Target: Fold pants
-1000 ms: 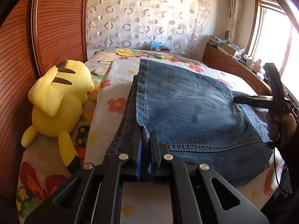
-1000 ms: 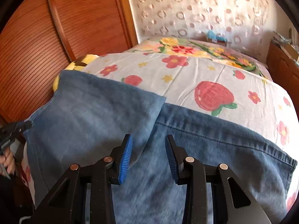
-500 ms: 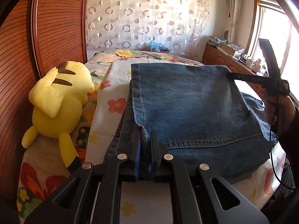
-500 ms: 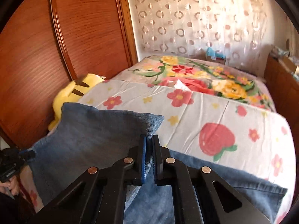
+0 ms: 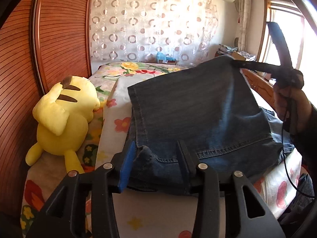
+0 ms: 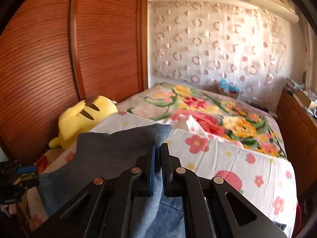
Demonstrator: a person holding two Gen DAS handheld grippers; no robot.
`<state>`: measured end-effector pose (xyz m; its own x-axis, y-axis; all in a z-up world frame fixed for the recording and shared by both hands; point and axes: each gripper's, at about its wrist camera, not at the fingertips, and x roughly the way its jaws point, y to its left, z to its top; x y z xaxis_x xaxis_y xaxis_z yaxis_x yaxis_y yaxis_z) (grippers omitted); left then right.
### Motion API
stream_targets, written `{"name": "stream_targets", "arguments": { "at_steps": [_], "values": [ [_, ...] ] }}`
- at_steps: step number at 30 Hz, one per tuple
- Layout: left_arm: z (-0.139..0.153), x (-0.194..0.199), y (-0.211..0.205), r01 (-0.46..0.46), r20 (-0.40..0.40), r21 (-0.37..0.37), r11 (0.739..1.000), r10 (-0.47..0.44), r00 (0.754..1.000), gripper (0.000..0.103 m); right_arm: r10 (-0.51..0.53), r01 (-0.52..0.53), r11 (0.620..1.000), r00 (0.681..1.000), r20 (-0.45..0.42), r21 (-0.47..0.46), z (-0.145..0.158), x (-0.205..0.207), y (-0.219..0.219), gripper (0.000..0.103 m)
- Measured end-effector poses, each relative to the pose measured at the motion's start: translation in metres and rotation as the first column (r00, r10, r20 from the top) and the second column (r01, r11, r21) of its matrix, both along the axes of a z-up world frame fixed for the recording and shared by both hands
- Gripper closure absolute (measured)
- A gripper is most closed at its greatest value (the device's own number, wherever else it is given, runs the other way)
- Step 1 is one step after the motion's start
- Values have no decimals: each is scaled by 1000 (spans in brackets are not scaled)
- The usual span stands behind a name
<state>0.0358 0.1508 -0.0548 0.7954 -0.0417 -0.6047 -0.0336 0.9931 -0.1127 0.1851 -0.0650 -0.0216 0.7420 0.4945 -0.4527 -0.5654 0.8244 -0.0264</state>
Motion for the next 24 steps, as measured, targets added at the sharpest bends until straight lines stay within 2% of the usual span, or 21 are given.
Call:
{"name": "stream_targets", "arguments": {
  "at_steps": [3,6,8,11,12,14,16,19,21,22,24],
  "values": [
    [1,0,-3,9,-1,10,1000,-9,1000,58,-12,11,999,999,-34,-31,-10,8,4,98],
    [1,2,-9,19,-5,17,1000,-18,1000,58,-8,7,1000,999,-32,-20,-10,9,7,98],
    [3,3,-13,26,2,23,999,-26,1000,58,39,-39,999,999,28,3,6,-4,9,98],
    [4,5,-16,41,4,17,999,-41,999,58,109,-109,987,994,9,120,34,-23,2,98],
    [3,5,-16,43,0,17,999,-43,999,58,121,-124,984,992,29,126,44,-31,2,98],
    [3,4,-17,42,1,15,999,-42,999,58,134,-142,984,988,76,104,61,-44,4,98],
    [3,3,-16,39,-1,11,999,-39,999,58,126,-133,986,989,79,98,69,-45,3,98],
    [2,4,-16,38,-8,6,999,-38,999,58,65,-68,997,994,83,34,60,-37,7,98],
    [2,5,-18,38,-13,11,999,-38,999,58,31,-30,999,999,29,-23,46,-21,16,88],
    [2,5,-19,40,-15,11,999,-40,999,58,7,-7,999,1000,4,-43,39,-14,19,76],
    [3,6,-23,46,-15,14,999,-46,999,58,-10,8,999,999,-32,-43,30,-4,16,73]
  ]
}}
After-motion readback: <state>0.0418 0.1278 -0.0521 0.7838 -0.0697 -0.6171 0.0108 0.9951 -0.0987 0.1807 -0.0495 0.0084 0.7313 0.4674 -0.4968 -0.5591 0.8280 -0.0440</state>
